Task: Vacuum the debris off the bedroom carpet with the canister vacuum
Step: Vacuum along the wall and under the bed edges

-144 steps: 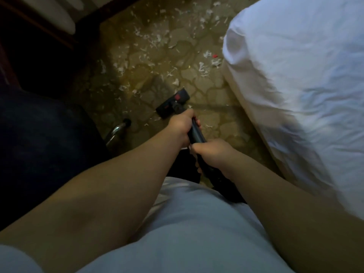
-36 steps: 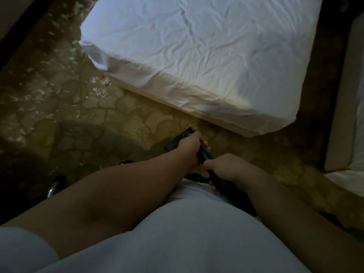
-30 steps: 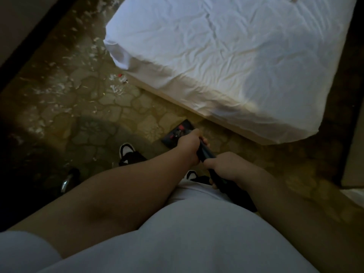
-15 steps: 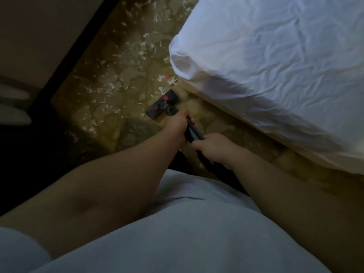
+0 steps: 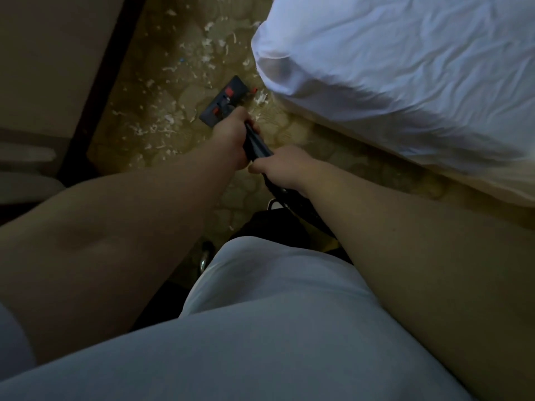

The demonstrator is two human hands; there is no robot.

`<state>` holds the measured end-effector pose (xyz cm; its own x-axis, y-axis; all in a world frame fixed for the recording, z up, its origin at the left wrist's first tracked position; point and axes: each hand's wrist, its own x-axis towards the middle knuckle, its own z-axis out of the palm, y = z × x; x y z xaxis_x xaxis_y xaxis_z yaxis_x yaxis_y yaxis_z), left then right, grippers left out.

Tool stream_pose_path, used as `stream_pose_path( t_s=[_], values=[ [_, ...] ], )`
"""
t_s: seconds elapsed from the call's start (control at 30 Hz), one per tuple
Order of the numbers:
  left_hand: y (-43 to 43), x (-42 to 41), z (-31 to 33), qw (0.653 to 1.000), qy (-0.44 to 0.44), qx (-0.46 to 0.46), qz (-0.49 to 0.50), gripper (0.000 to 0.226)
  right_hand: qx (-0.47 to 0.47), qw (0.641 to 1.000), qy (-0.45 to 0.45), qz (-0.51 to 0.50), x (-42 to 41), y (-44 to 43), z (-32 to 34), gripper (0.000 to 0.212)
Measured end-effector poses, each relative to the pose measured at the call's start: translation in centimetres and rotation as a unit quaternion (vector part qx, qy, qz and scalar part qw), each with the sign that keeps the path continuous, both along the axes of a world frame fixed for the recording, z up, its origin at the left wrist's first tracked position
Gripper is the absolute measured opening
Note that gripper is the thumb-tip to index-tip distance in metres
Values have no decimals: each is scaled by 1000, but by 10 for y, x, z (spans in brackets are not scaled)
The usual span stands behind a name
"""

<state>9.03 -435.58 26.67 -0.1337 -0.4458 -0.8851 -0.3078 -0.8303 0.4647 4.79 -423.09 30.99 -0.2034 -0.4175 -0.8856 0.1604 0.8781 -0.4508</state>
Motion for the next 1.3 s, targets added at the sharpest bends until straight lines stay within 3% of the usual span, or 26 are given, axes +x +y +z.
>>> stream_pose_path(
  t_s=[0.2, 0.43, 0.63, 0.9, 1.1, 1.3],
  values=[
    [87, -16, 5, 996, 1, 49, -74, 25, 34, 998, -6, -44, -9, 90, 16, 40],
    [250, -38, 14, 970, -27, 130, -206, 29, 77, 984, -26, -156, -10, 257, 39, 40],
    [389, -74, 26, 947, -39, 124, -293, 22, 88, 964, -41, -245, -23, 400, 52, 38],
    [559, -108, 33, 904, 4, 144, -401, 19, 112, 936, 8, -333, -29, 555, 52, 40],
    [607, -121, 32, 888, 1, 161, -431, 7, 125, 922, 33, -366, -26, 598, 48, 31],
    [563, -119, 26, 914, -6, 134, -383, 7, 97, 942, 9, -321, -36, 561, 40, 43]
  ],
)
